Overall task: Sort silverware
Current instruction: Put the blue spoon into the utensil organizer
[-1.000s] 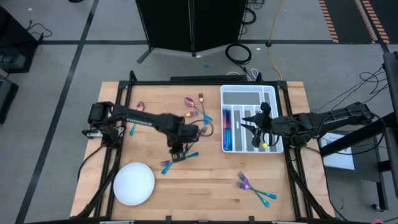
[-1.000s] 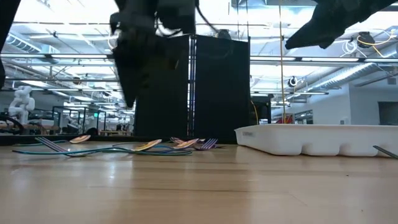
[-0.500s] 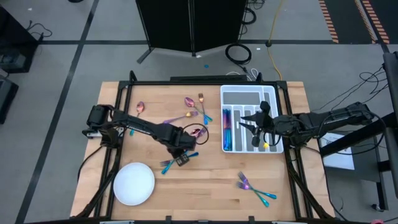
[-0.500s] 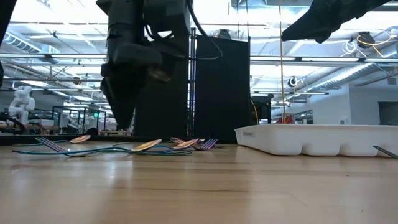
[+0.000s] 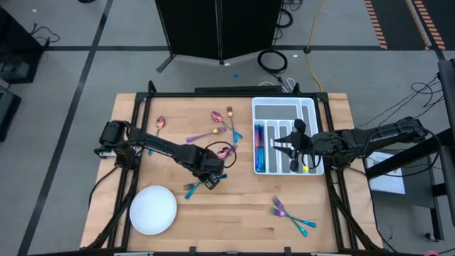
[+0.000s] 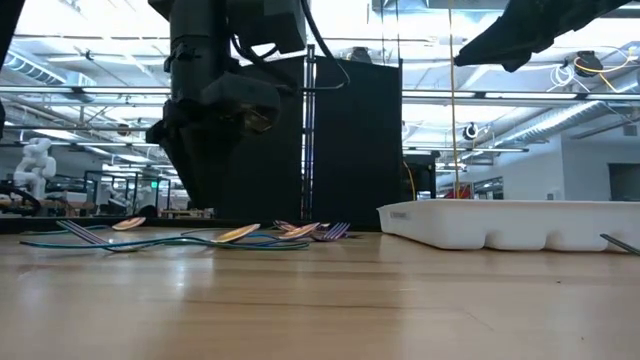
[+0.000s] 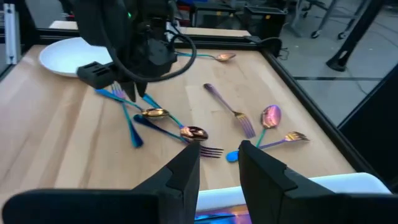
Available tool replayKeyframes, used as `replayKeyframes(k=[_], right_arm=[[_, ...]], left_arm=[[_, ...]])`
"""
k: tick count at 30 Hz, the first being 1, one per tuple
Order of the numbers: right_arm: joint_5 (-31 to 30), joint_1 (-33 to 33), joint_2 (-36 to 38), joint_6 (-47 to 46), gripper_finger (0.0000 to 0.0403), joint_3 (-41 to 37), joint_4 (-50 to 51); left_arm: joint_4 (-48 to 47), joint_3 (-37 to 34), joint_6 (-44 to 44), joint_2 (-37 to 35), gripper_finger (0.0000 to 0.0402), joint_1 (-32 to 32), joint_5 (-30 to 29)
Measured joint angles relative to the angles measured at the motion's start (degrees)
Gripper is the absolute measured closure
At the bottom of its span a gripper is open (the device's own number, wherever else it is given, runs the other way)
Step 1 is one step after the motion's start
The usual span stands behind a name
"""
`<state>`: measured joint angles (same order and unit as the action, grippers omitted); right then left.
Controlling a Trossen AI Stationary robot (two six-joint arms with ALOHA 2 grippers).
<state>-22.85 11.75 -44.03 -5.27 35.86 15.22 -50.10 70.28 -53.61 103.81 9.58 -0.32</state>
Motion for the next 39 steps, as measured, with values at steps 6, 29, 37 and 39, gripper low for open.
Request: replayKeyframes(k=[6, 29, 37, 39], right_arm=[[0.5, 0.0, 0.0, 0.0, 0.0307, 0.0, -0.1], [0.5, 0.0, 0.0, -0.5, 0.0307, 0.0, 0.0], [0.5, 0.0, 0.0, -0.5, 0.0307, 0.0, 0.0], [0.5, 0.0, 0.0, -0.5, 0.0307, 0.0, 0.0]], left_arm=[[-0.3, -0.3, 1.2, 2.5, 0.0304, 0.7, -0.4], [1.0, -0.1, 7.6, 7.0, 0.0322, 0.6, 2.6], [1.7, 0.0, 8.1, 7.0, 0.0392, 0.1, 3.1], [1.4, 0.4, 8.6, 7.1, 0.0394, -0.1, 2.2]])
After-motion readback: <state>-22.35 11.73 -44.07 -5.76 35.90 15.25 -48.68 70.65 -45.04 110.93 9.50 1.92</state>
